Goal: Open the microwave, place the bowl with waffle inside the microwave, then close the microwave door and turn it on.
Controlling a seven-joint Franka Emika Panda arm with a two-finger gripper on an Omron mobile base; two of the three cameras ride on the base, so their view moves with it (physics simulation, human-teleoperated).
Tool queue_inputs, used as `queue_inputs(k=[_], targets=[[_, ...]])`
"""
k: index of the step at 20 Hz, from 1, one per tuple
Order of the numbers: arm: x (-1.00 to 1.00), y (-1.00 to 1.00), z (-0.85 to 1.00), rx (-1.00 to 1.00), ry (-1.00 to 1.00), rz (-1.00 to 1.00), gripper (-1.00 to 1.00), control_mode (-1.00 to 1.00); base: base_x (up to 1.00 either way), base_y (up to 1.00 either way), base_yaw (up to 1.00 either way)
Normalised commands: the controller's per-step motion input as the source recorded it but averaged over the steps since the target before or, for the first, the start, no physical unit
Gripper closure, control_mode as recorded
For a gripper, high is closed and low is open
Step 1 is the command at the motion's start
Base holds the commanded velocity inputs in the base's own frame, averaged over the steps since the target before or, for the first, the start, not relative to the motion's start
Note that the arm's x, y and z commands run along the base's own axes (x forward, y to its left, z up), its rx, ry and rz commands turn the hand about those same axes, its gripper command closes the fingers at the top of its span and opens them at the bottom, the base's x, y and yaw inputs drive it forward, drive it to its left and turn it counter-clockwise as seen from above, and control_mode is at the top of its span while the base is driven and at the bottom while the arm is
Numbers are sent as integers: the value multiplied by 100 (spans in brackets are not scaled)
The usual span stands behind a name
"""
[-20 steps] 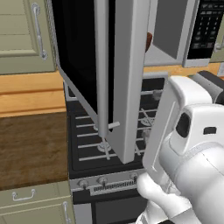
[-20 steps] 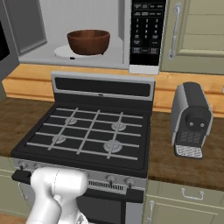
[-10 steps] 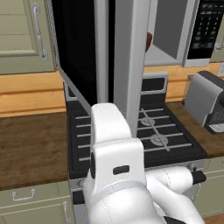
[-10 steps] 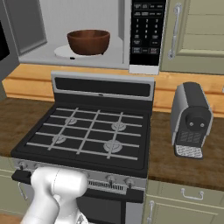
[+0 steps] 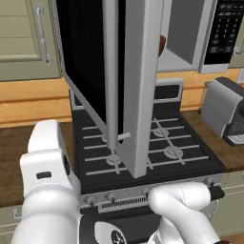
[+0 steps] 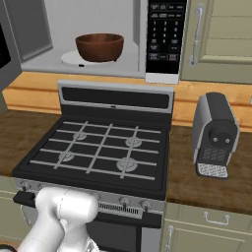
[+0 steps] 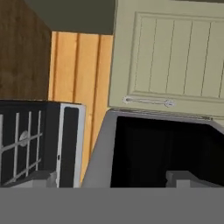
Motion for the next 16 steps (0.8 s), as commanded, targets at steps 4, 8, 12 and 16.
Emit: queue_inputs(k=[4, 8, 12, 16], targets=[[96, 9, -15, -4, 0, -25, -100, -100, 0, 0, 0], [24, -26, 0, 0, 0, -26, -100, -100, 0, 0, 0], [0, -67, 1, 0, -2, -24, -100, -100, 0, 0, 0], [0, -94, 7, 0, -5, -25, -100, -100, 0, 0, 0]])
